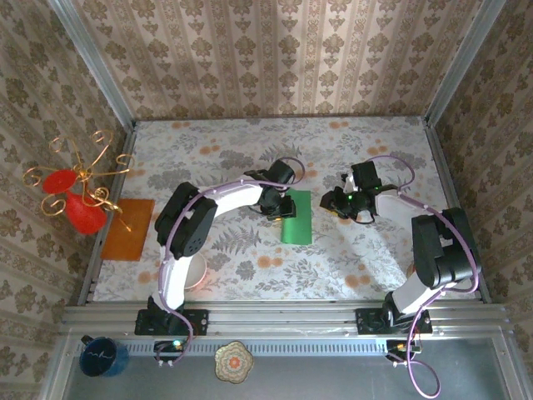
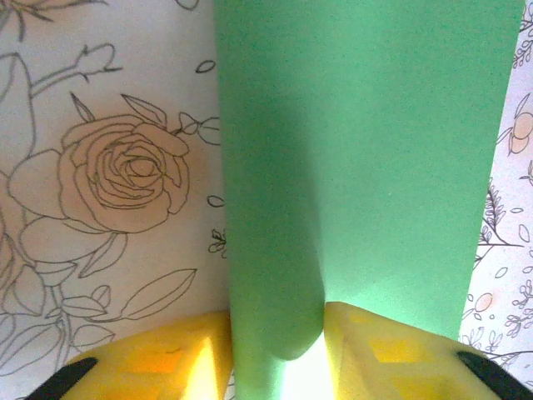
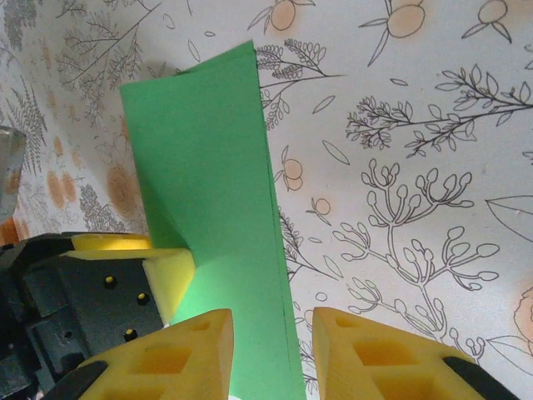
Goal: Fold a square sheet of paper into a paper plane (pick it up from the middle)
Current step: First fold the square sheet of paper in half at the center of the table.
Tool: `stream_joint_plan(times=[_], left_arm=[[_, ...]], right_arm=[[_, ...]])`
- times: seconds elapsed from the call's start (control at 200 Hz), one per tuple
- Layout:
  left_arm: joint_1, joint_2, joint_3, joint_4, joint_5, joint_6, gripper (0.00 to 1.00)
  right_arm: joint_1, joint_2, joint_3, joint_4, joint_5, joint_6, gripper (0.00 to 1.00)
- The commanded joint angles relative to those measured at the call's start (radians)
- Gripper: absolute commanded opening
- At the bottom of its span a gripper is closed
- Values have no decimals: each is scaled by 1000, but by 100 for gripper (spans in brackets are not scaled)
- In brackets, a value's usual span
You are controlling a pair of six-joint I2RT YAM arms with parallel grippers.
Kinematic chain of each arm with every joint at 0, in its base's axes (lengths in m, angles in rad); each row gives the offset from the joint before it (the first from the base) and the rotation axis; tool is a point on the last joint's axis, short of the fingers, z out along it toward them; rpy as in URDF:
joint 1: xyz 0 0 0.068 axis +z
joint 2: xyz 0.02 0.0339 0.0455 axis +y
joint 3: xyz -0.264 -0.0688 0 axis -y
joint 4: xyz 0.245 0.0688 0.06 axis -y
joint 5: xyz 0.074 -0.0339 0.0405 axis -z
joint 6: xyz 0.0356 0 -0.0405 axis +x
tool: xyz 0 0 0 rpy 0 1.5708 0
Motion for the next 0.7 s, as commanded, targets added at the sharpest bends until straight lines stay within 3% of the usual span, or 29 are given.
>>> stream_joint_plan(times=[0.0, 0.395, 0.695], left_arm=[[-31, 142, -31, -72, -12, -27, 39], [-34, 185, -18, -113, -25, -91, 40], [-17, 167, -59, -55, 11, -149, 39]], right_arm=[[-4, 10, -3, -5, 16, 11, 32], [-4, 43, -10, 28, -20, 12, 32], [-4, 53, -19, 44, -32, 18, 32]])
